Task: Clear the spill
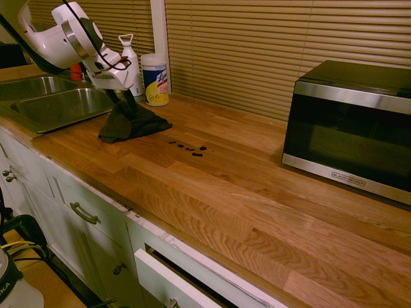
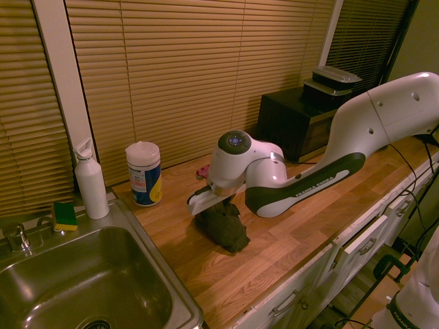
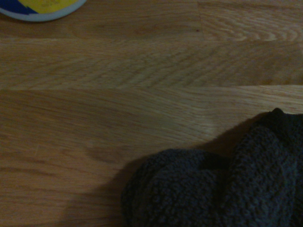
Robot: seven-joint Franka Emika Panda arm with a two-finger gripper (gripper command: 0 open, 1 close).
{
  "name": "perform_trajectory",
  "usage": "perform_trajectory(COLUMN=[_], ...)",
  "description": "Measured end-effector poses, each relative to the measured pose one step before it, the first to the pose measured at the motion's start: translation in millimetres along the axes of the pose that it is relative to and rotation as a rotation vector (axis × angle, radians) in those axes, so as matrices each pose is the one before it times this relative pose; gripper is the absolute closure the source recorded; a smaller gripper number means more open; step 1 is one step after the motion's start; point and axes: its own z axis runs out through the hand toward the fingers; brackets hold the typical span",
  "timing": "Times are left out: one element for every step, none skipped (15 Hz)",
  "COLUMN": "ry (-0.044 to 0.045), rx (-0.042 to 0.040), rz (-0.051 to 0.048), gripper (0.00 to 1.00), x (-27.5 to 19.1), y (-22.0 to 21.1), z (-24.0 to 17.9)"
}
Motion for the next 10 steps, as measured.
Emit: perform_trajectory(ry=[0.00142, 0.00242, 0.0008, 0.00008, 0.00013, 0.00279, 0.00361, 0.0015, 0.00077, -0.00061], rx=[-0.00638, -0.00475, -0.00726, -0.00507, -0.00466, -0.00673, -0.00584, -0.00361, -0.0033, -0.00408], rz=[0.00466, 0.00719, 0.00642, 0.00447, 0.00318, 0.00483, 0.0044, 0.00313, 0.00254, 0.00266], gripper=[1.0, 1.0, 1.0, 1.0, 1.0, 1.0, 1.0, 1.0, 1.0, 1.0], x=[-2.69, -1.58, -0.88, 0.65, 1.09, 2.4, 2.26, 1.41, 1.11, 0.69], y=[-3.09, -2.55, -1.41, -1.17, -0.55, -0.68, -0.71, -0.46, 0.03, 0.38], z=[3.0, 2.25, 2.79, 2.93, 3.16, 2.22, 0.9, 0.57, 0.6, 1.0])
